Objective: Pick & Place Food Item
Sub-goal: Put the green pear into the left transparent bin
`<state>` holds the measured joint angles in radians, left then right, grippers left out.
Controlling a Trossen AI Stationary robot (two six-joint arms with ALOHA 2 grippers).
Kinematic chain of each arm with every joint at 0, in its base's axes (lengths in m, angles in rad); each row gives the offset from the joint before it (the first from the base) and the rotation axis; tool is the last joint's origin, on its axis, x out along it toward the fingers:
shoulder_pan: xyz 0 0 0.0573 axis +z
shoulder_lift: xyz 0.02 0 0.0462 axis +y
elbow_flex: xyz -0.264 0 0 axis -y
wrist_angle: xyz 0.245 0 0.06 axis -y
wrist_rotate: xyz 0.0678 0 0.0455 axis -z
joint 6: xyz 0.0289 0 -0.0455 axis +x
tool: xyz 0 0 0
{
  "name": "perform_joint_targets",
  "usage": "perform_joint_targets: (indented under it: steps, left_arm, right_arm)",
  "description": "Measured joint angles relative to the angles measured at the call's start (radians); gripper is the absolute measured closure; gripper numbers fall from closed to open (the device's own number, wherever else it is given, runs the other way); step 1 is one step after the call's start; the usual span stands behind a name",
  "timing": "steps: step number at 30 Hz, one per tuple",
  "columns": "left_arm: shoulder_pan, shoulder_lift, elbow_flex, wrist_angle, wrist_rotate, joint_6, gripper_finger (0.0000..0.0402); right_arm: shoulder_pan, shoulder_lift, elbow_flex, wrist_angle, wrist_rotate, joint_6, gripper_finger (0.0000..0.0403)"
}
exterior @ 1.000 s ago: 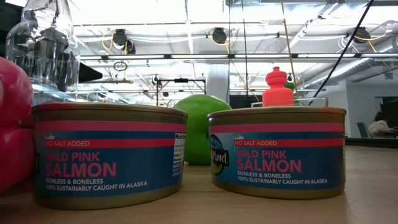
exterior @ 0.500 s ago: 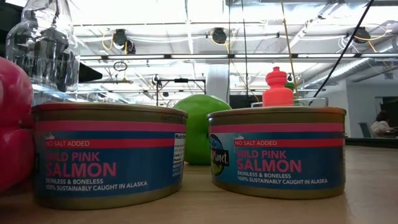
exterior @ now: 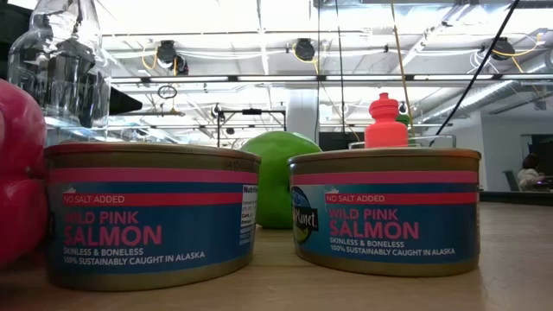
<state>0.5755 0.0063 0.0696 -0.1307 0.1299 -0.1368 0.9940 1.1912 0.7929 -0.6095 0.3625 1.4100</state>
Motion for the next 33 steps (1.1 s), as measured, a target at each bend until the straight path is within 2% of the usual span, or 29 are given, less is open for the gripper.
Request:
perform_joint_targets:
  steps: [7, 11, 15, 26, 33]
  left_arm:
    - [0.000, 0.000, 0.000, 0.000, 0.000, 0.000, 0.0387]
    - [0.000, 0.000, 0.000, 0.000, 0.000, -0.001, 0.0387]
    - [0.000, 0.000, 0.000, 0.000, 0.000, -0.001, 0.0387]
    - [0.000, 0.000, 0.000, 0.000, 0.000, -0.003, 0.0387]
    - [0.000, 0.000, 0.000, 0.001, 0.000, -0.006, 0.0387]
  right_arm:
    - [0.002, 0.000, 0.000, -0.002, -0.008, 0.021, 0.0203]
    - [0.001, 0.000, 0.000, -0.006, -0.034, 0.021, 0.0218]
    - [0.001, 0.000, 0.001, -0.005, -0.050, 0.029, 0.0255]
    - [-0.012, -0.001, 0.003, 0.010, -0.049, -0.040, 0.0388]
    - [-0.109, 0.001, 0.000, 0.102, -0.095, -0.231, 0.0398]
